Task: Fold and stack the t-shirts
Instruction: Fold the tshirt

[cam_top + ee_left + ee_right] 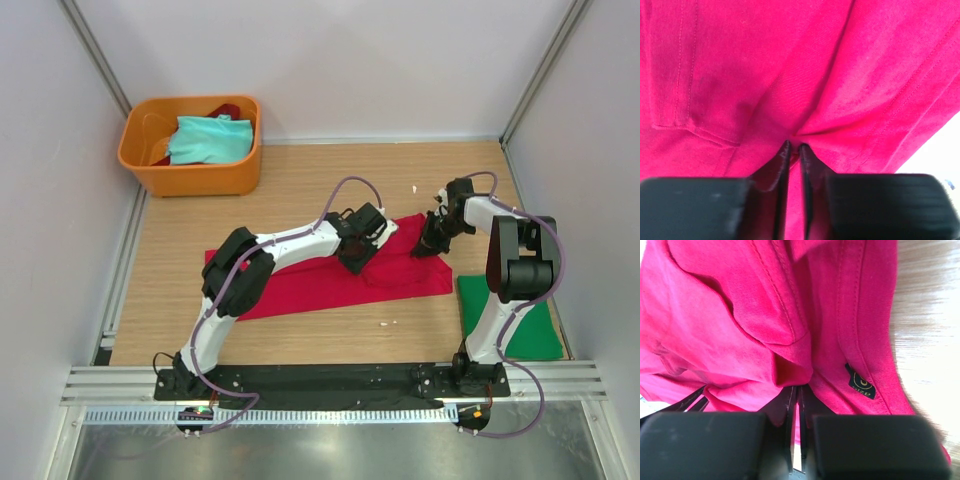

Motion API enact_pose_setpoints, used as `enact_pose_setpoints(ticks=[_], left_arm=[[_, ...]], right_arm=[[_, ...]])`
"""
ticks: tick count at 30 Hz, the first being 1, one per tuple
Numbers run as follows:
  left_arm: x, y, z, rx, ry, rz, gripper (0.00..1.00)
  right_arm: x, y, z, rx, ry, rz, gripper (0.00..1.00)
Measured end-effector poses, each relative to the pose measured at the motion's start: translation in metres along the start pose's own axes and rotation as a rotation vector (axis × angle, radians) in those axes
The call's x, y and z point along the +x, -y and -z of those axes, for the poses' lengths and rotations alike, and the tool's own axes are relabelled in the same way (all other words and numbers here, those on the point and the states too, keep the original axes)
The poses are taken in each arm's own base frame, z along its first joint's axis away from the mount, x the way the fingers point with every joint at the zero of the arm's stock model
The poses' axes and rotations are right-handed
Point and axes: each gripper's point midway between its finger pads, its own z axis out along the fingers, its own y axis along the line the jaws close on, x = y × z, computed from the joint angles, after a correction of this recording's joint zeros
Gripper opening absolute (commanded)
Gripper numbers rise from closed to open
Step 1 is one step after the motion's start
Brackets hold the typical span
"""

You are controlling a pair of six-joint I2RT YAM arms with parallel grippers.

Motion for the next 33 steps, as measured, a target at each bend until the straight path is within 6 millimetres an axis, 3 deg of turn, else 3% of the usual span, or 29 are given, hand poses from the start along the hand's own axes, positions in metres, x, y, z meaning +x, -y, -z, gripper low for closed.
enact_pose_setpoints(ticks=[7, 17, 33], left_arm=[[0.001, 0.000, 0.000, -0.001, -0.005, -0.002, 0.00], [0.001, -0.002, 0.000, -0.008, -0.006, -0.001, 0.00], [0.002, -0.015, 0.001, -0.094, -0.008, -0.003, 0.00]], right_arm=[[0.008, 0.000, 0.004, 0.000, 0.000, -0.008, 0.01], [0.005, -0.016, 0.036, -0.032, 0.086, 0.008, 0.01], [-0.003, -0.023, 0.042, -0.044, 0.107, 0.012, 0.01]])
